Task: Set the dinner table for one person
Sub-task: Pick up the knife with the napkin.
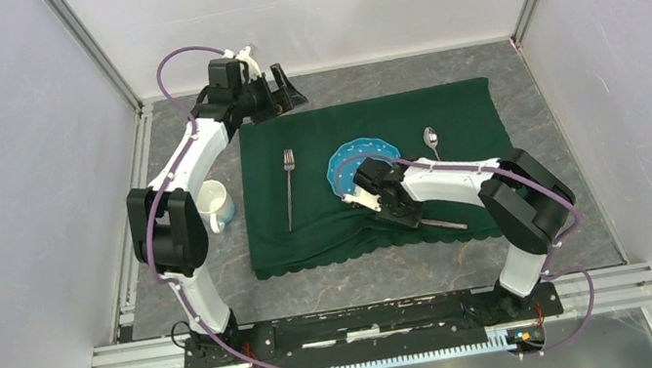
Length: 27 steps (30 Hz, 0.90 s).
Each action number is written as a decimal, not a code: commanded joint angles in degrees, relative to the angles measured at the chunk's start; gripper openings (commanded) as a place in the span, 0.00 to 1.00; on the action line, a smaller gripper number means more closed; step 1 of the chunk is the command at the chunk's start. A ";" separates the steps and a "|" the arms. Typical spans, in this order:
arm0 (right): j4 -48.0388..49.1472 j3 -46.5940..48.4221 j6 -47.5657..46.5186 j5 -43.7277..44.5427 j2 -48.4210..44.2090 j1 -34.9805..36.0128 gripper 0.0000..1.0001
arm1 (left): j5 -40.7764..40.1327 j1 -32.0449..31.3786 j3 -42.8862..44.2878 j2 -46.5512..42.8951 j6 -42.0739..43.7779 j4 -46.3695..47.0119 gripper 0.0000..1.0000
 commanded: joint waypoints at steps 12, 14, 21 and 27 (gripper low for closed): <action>4.25 1.44 0.55 -1.74 -0.12 -0.34 0.00 | 1.47 0.24 0.85 0.59 -5.08 3.31 1.00; 3.81 2.04 0.46 -1.97 -0.35 -0.33 0.00 | 1.59 0.27 0.84 0.69 -5.20 3.40 1.00; -0.79 8.58 0.16 -6.24 -1.17 -0.32 0.00 | 2.02 0.24 1.09 1.38 -6.03 3.97 1.00; -3.53 10.47 0.45 -8.56 -3.47 -0.32 0.00 | 2.39 0.24 1.64 2.19 -6.69 4.46 1.00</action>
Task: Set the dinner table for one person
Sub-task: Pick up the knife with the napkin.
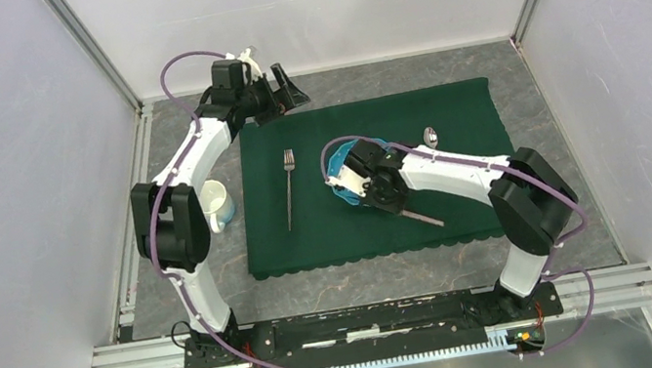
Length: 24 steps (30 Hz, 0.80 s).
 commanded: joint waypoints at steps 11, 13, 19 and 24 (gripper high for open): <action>-1.17 2.73 1.45 5.79 -3.97 -0.79 0.00 | 3.27 0.07 5.28 3.29 -2.98 1.83 1.00; -0.82 4.73 2.73 6.85 -3.47 -2.56 0.00 | 3.00 0.07 5.35 3.25 -2.70 1.38 1.00; -0.60 14.29 7.04 7.91 -0.14 -9.83 0.00 | 2.45 0.07 4.96 2.82 -2.36 0.75 1.00; 0.48 18.84 12.25 6.73 2.30 -17.61 0.00 | 2.34 0.07 4.88 2.52 -2.19 0.47 1.00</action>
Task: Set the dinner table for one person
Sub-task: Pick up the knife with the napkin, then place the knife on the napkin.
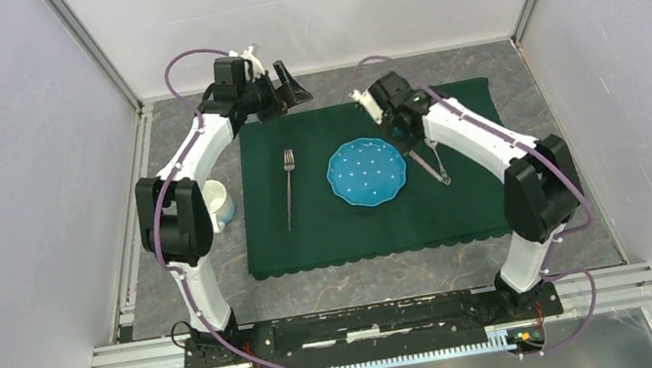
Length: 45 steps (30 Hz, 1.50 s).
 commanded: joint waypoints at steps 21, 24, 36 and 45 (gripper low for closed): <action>6.61 1.70 14.33 -3.65 3.64 -19.12 0.00 | -0.57 0.07 0.84 -2.60 -0.02 -1.80 1.00; 6.32 0.18 14.20 -4.74 3.68 -20.89 0.00 | -0.58 0.07 0.65 -2.73 0.01 -1.76 1.00; 7.69 -1.32 13.32 -7.45 4.58 -23.09 0.00 | -0.30 0.07 0.32 -2.39 0.00 -1.43 1.00; 6.84 -1.69 12.01 -8.06 5.73 -23.14 0.00 | -0.19 0.07 0.26 -2.07 -0.08 -1.51 1.00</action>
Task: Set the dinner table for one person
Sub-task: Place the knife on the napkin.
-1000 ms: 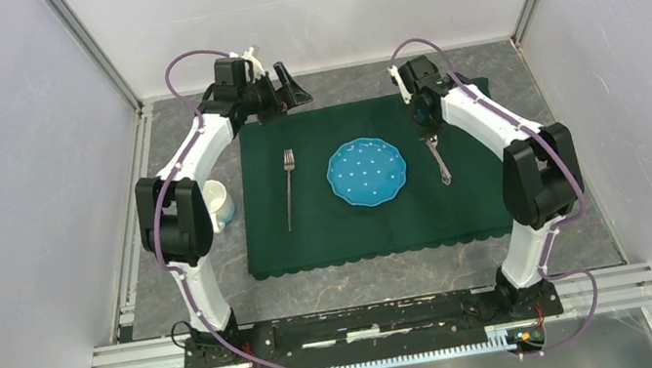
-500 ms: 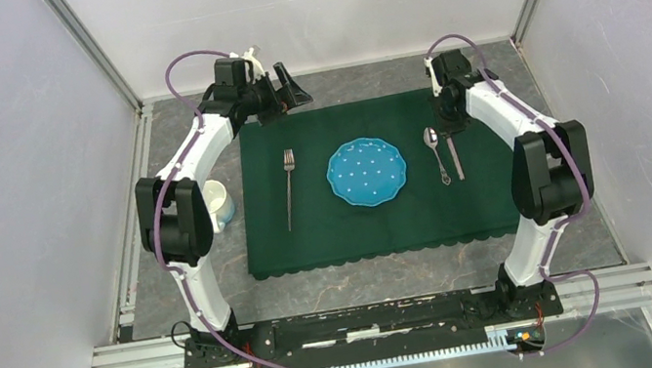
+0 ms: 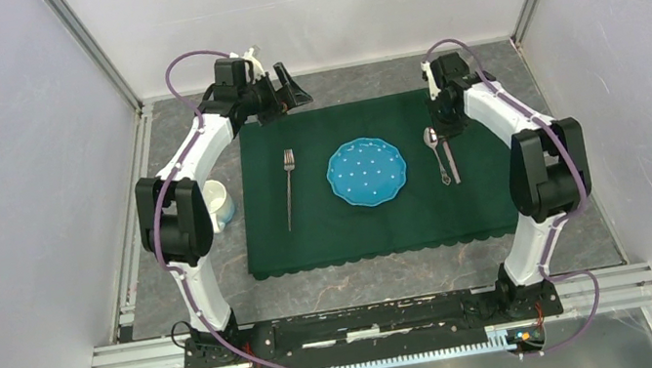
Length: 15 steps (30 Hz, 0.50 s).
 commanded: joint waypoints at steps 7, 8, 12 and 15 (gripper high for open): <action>1.89 -1.59 -0.95 -0.36 0.89 -0.49 0.00 | -0.23 0.07 0.44 -1.71 -0.34 0.11 1.00; 1.98 -1.67 -0.98 -0.28 0.97 -0.58 0.00 | -0.26 0.08 0.38 -1.71 -0.35 0.12 1.00; 2.47 -1.89 -1.16 -0.14 1.35 -1.01 0.00 | -0.63 0.07 0.28 -1.92 -0.47 0.07 1.00; 2.76 -1.58 -1.29 -0.31 2.12 -1.43 0.00 | -0.70 0.07 0.19 -1.92 -0.64 0.08 1.00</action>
